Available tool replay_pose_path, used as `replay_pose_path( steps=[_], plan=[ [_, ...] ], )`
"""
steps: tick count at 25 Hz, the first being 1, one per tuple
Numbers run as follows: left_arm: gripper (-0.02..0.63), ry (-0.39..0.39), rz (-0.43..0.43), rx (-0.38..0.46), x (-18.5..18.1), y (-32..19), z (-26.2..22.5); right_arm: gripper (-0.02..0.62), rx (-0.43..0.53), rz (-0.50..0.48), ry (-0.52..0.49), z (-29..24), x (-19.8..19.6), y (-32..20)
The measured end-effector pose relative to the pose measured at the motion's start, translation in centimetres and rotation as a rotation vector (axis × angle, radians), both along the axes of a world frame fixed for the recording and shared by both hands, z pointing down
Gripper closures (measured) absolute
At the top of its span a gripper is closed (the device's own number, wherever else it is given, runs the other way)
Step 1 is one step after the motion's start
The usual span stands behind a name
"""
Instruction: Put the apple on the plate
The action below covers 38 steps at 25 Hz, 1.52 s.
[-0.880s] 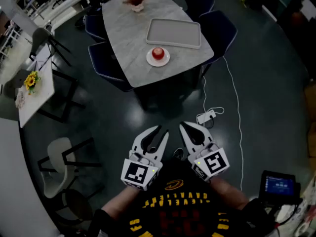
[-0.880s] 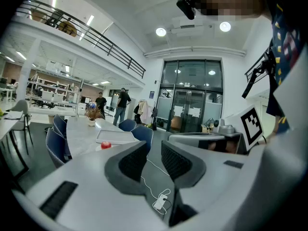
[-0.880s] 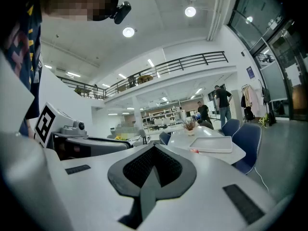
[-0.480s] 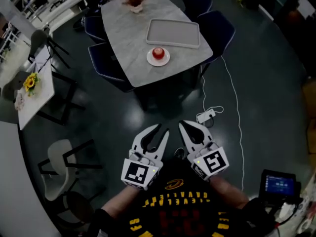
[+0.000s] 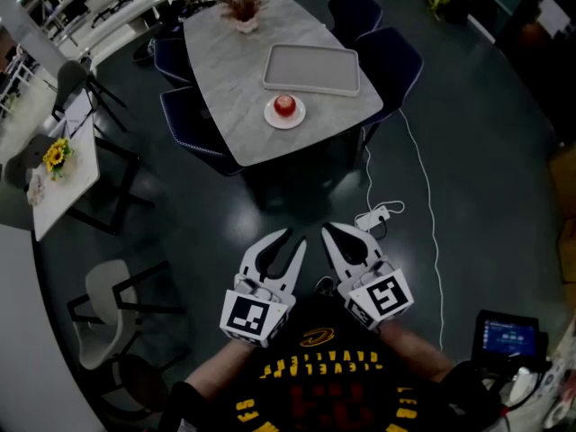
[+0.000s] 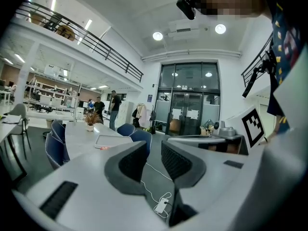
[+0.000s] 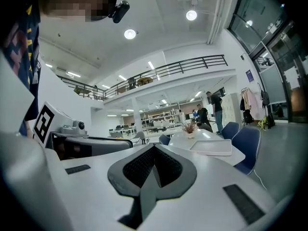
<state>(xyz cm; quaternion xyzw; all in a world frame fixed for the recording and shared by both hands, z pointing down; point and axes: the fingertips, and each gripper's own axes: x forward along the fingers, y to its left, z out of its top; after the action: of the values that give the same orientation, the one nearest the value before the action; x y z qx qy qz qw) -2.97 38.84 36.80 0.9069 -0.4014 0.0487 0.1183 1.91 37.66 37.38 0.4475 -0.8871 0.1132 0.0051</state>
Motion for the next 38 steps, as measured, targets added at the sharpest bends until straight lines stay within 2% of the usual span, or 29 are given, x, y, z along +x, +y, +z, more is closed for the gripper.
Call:
replay_pose_path(
  steps=[7,13,18,21,30,34,38],
  plan=[
    [0.508,-0.006,-0.028,0.012,2.8,-0.3,-0.2,0.589,0.015,-0.009,-0.004,-0.2,3.1,-0.6],
    [0.508,0.002,-0.056,0.015,3.0,1.2,-0.2,0.589,0.011,-0.033,-0.005,-0.3,3.3,0.5],
    [0.508,-0.017,-0.104,0.001,2.9,-0.1,-0.4,0.589,-0.011,-0.045,-0.018,0.2,4.1,-0.5],
    [0.508,-0.015,-0.104,-0.009,3.1,-1.0,-0.2,0.589,-0.020,-0.048,-0.020,0.5,4.2,-1.6],
    [0.508,-0.002,-0.056,-0.002,2.9,-6.2,1.0,0.589,-0.054,-0.012,-0.010,1.6,4.1,-6.5],
    [0.508,0.003,-0.038,-0.033,2.4,-10.0,1.3,0.589,-0.070,0.015,-0.005,2.1,3.8,-9.9],
    [0.508,0.028,-0.018,-0.029,1.5,-13.8,1.0,0.589,-0.088,0.055,-0.001,2.2,3.5,-13.3]
  ],
)
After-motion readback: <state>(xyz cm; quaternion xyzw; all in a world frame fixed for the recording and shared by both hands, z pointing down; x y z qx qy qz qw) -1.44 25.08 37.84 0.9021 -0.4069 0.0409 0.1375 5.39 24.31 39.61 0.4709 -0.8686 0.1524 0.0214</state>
